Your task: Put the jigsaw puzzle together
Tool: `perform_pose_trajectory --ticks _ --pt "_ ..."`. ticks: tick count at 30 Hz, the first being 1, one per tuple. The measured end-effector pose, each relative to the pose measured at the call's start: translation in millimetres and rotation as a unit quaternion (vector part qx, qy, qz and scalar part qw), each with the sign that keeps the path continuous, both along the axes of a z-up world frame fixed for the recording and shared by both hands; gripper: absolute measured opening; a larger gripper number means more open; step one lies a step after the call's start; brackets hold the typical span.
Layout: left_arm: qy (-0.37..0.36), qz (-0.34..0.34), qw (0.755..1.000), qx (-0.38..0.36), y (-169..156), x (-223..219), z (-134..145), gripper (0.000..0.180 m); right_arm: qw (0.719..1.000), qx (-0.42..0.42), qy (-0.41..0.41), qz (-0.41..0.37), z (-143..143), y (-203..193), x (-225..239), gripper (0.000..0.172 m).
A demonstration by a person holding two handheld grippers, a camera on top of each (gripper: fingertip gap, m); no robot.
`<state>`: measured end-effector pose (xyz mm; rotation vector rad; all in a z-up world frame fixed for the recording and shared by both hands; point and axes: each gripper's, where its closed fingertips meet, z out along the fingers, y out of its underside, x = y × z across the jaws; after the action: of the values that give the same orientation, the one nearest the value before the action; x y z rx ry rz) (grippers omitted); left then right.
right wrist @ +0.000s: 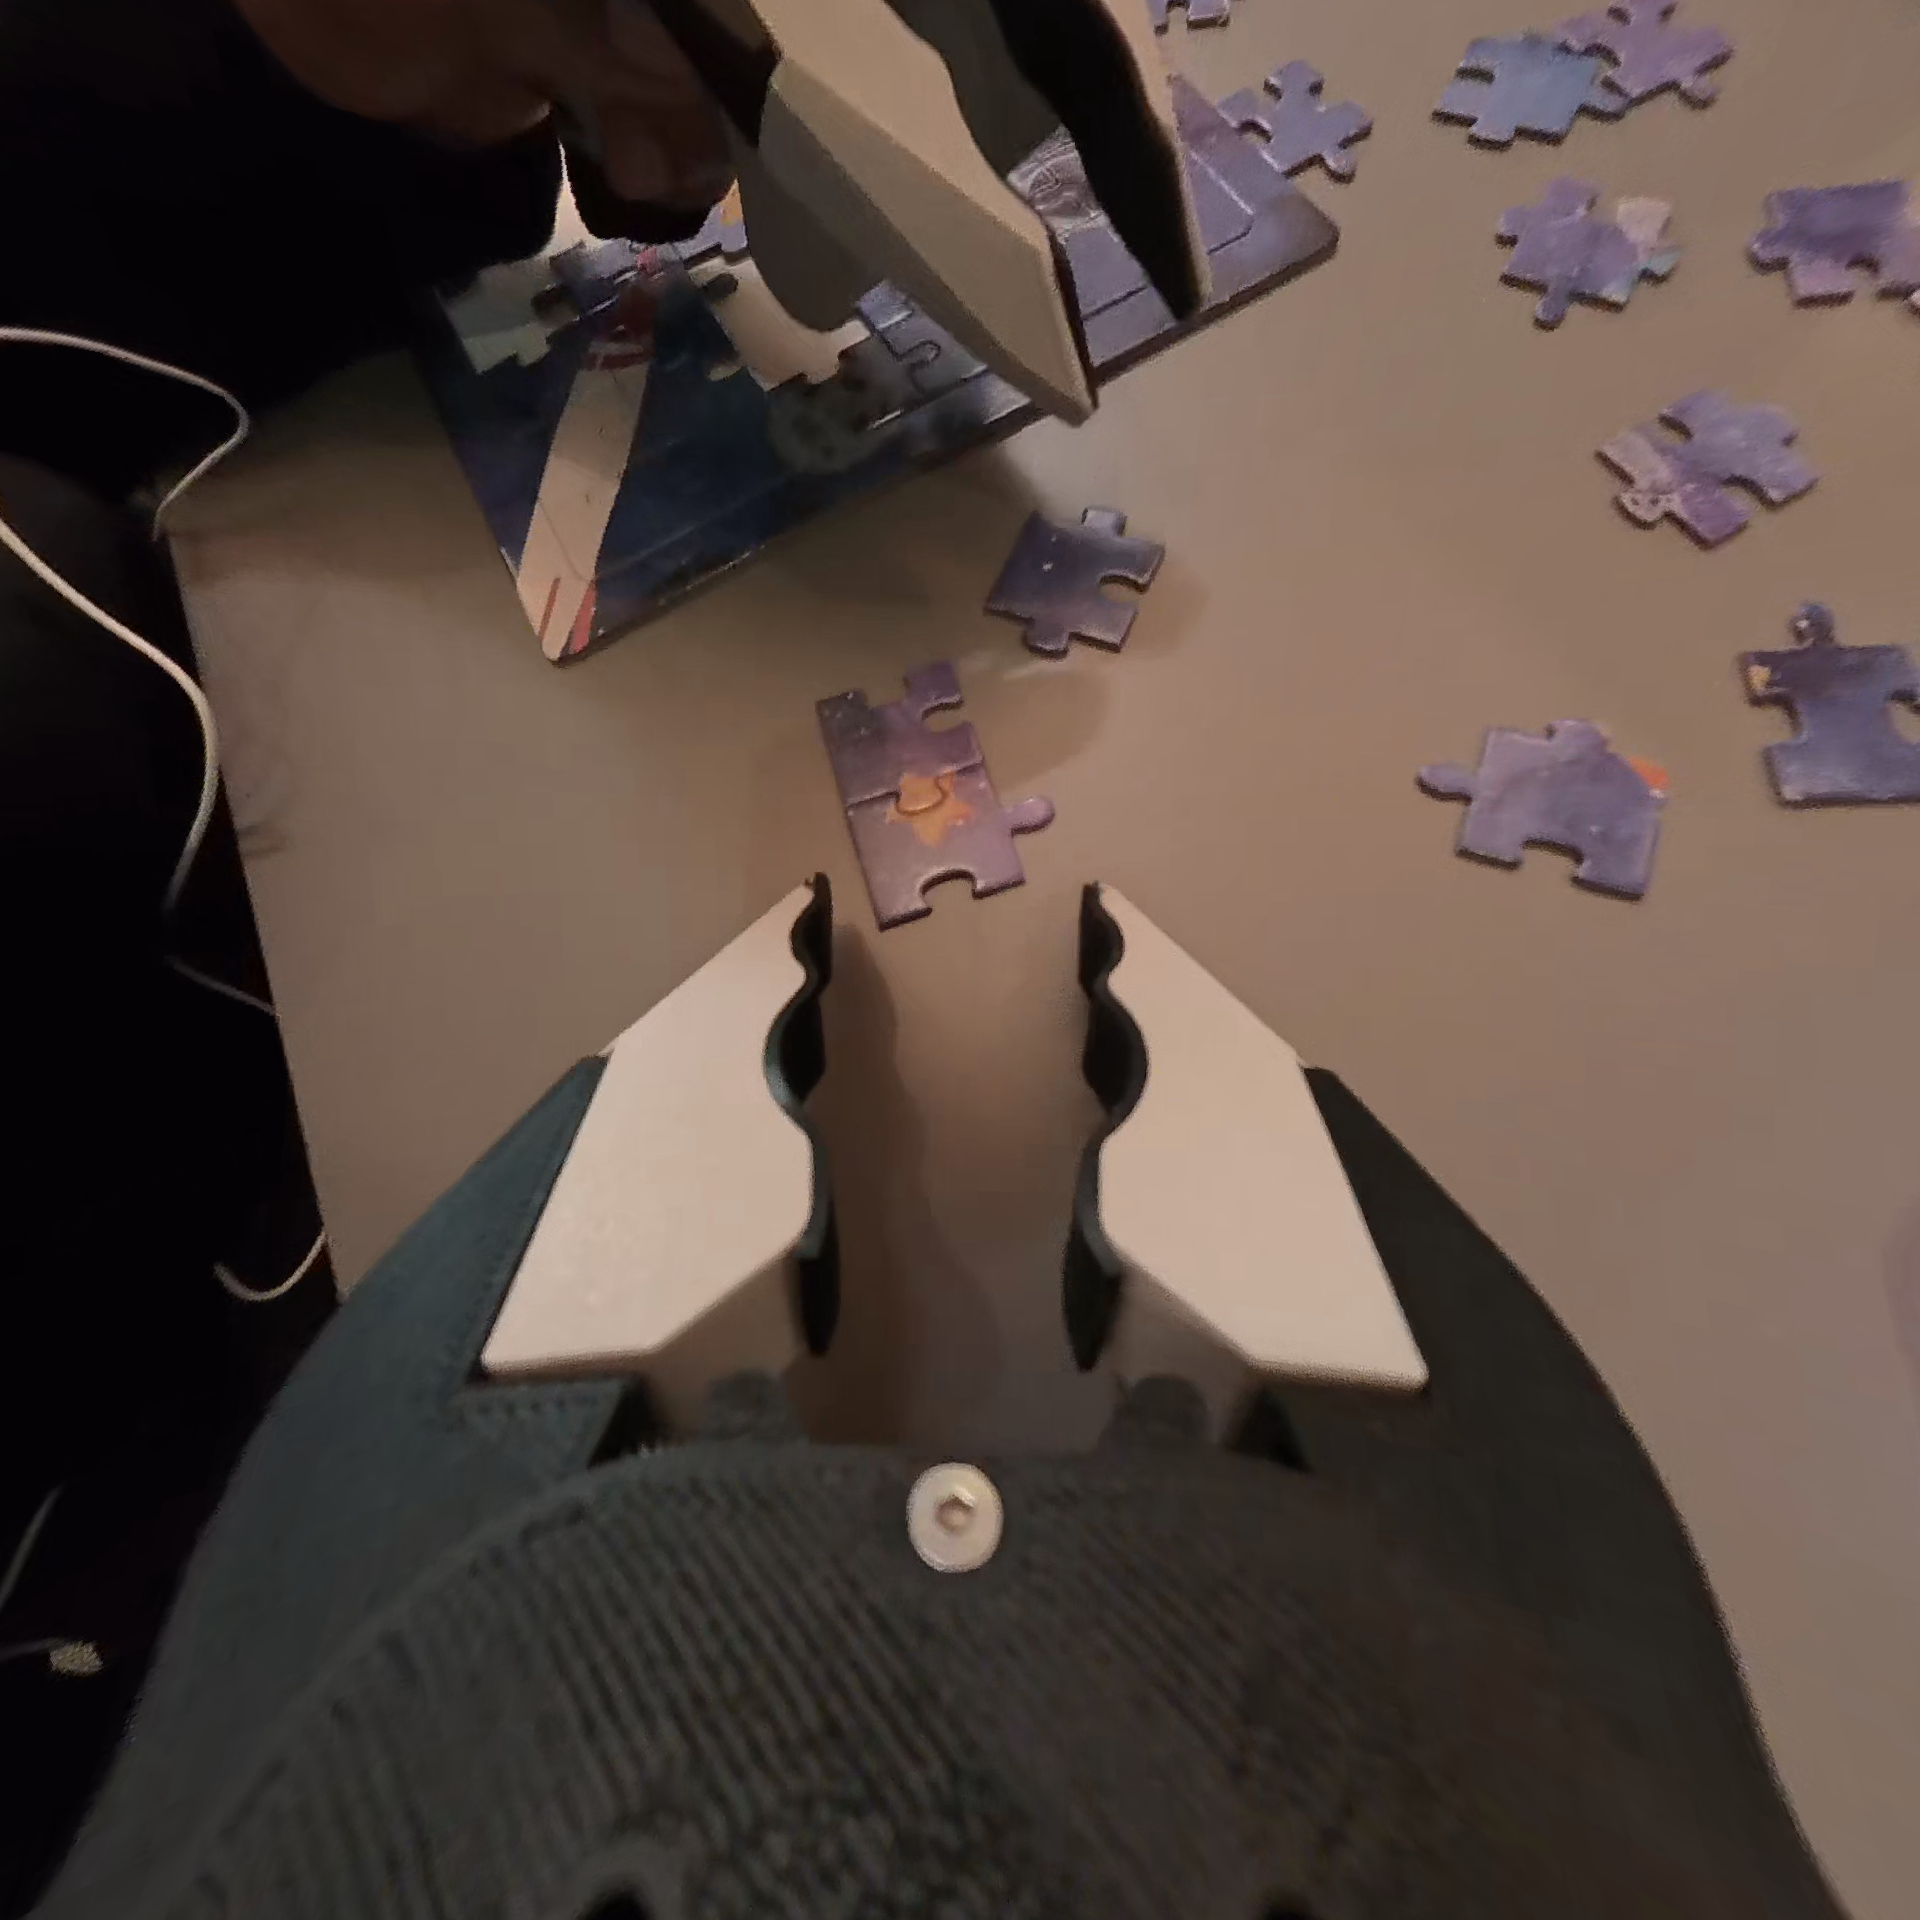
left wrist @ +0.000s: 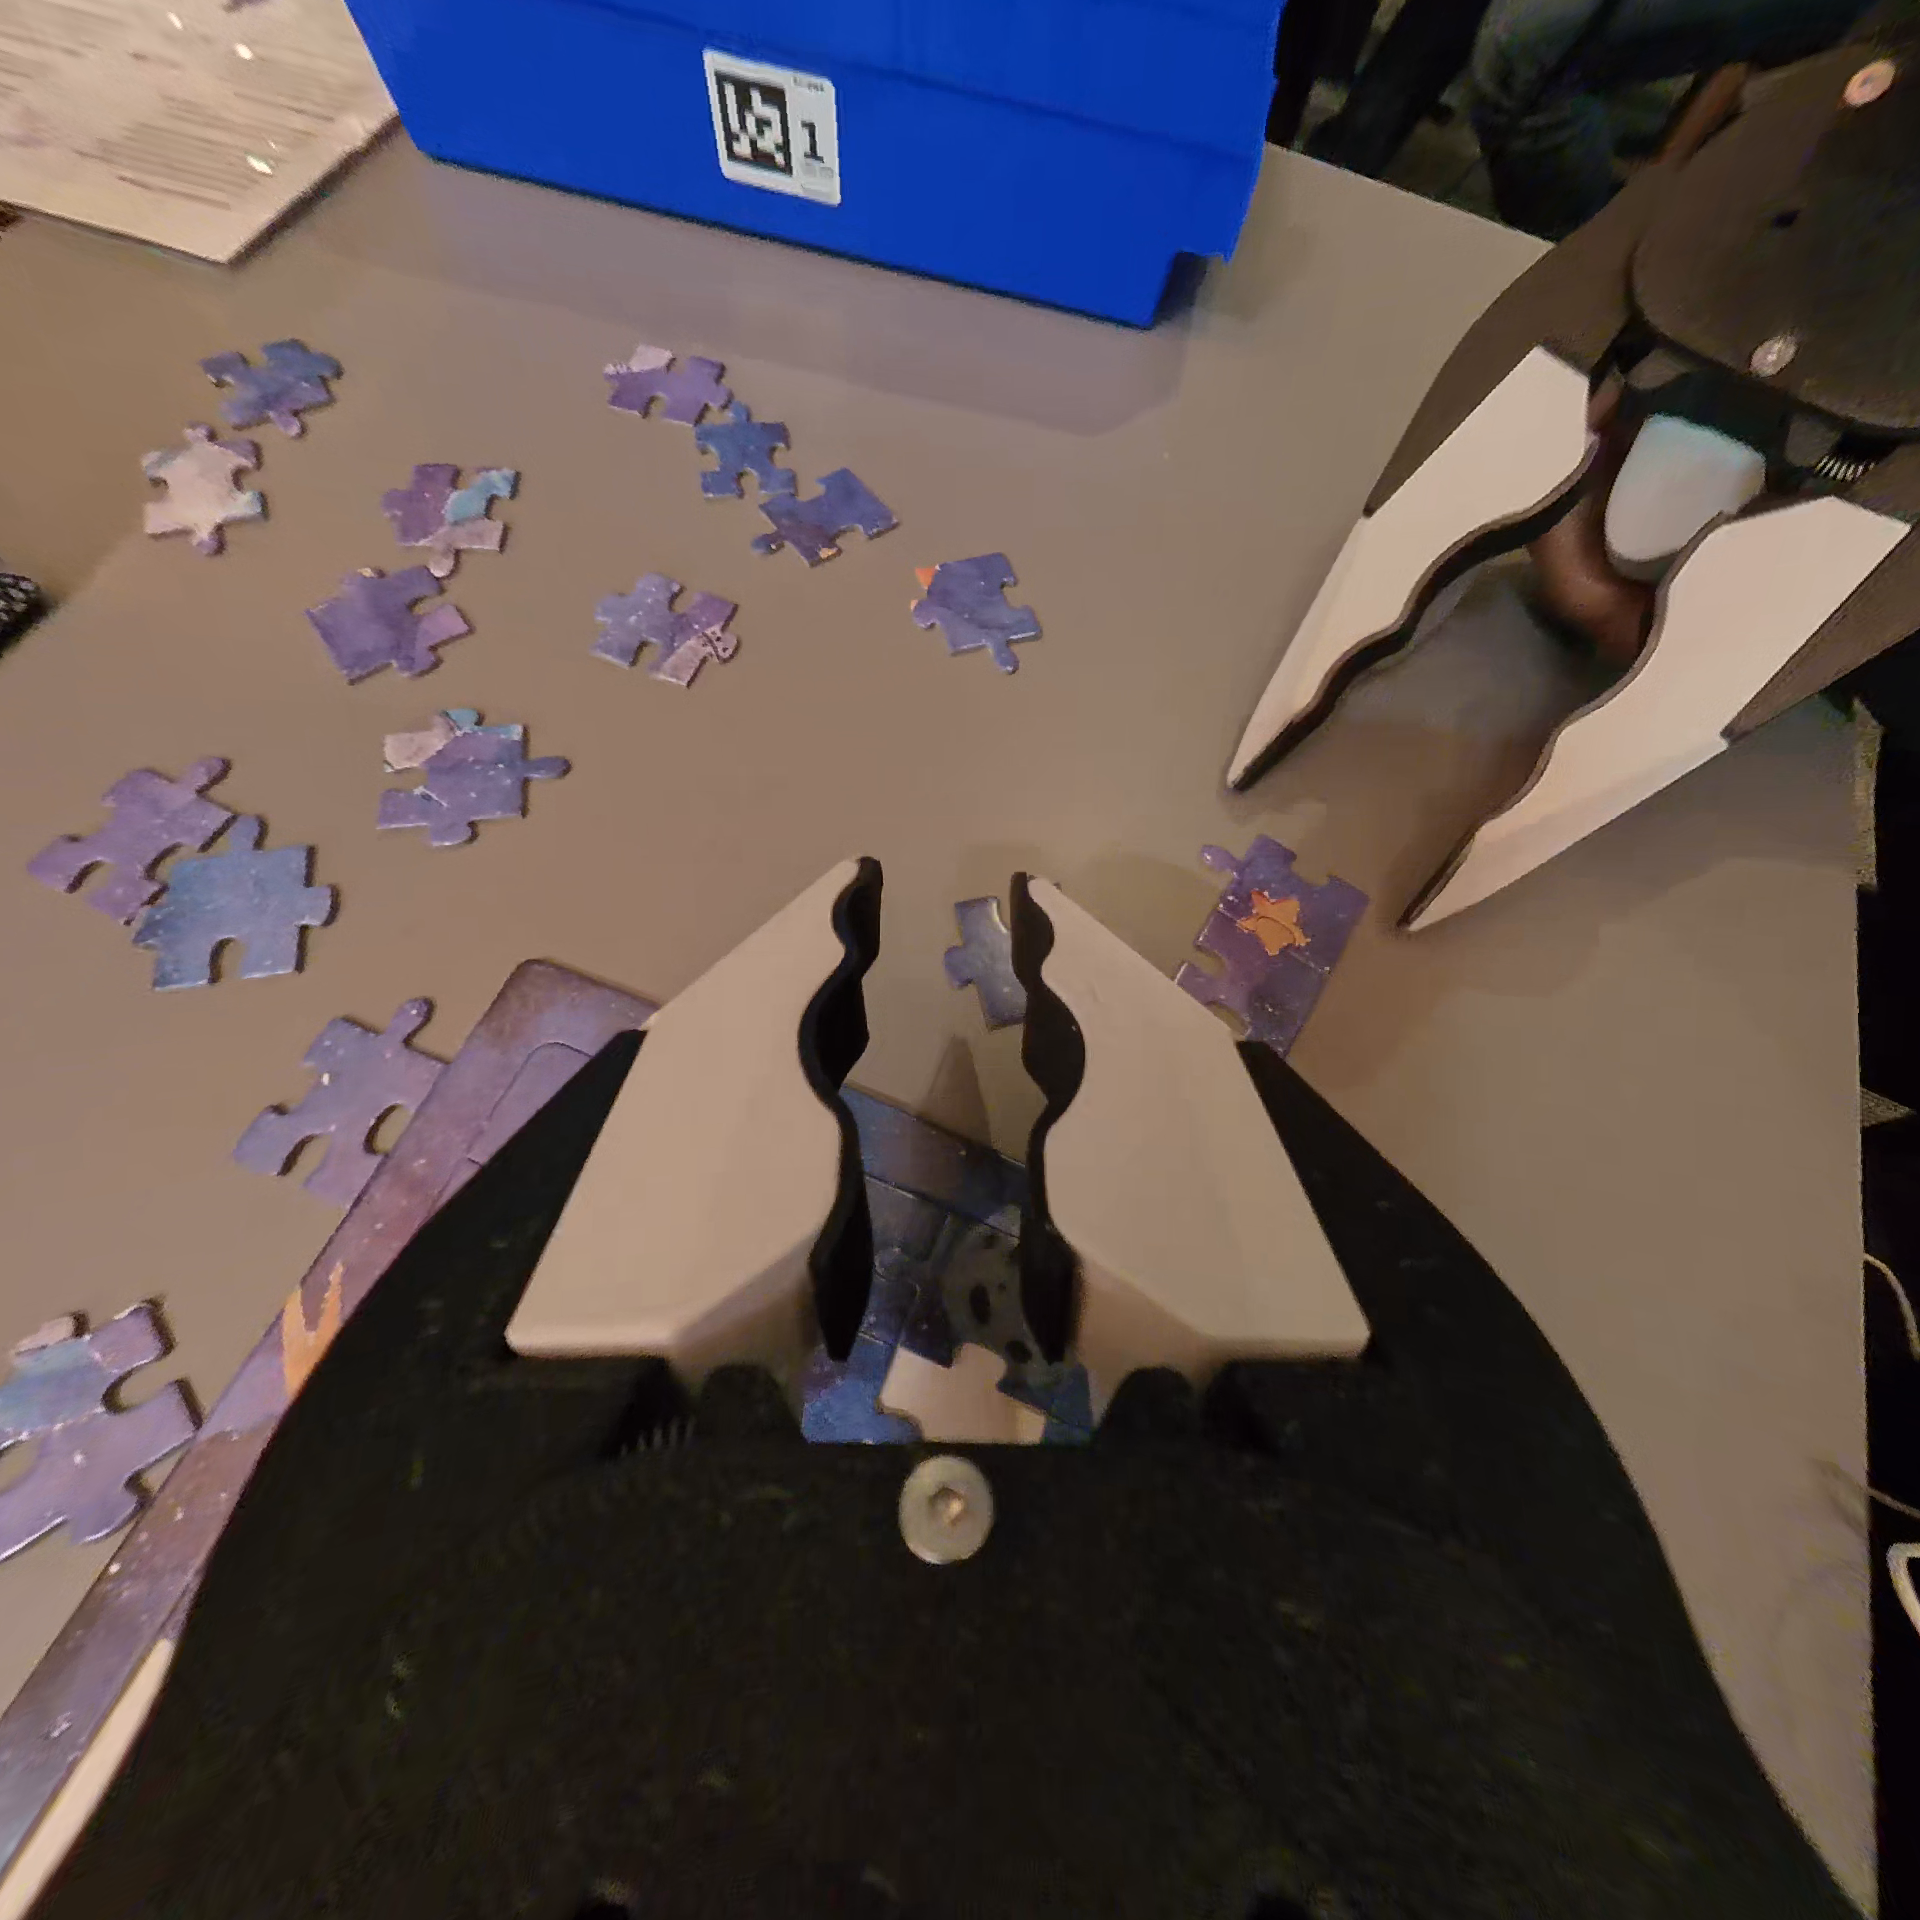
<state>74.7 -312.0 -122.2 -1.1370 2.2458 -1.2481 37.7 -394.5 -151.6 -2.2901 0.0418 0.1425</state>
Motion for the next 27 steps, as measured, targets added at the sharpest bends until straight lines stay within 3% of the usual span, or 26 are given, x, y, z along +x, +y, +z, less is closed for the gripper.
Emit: perform_pose_trajectory --ticks 4,11,27 --pt "-0.021 0.010 1.000 -0.001 4 3 6 0.020 1.000 0.004 -0.013 0.015 -4 8 -4 0.048" --pt "-0.024 0.024 0.999 -0.022 11 7 8 0.019 0.999 0.003 -0.045 0.026 -5 13 -5 0.030" --pt "-0.026 0.028 0.999 -0.021 15 9 7 0.019 0.998 0.010 -0.052 0.027 -3 15 -3 0.029"
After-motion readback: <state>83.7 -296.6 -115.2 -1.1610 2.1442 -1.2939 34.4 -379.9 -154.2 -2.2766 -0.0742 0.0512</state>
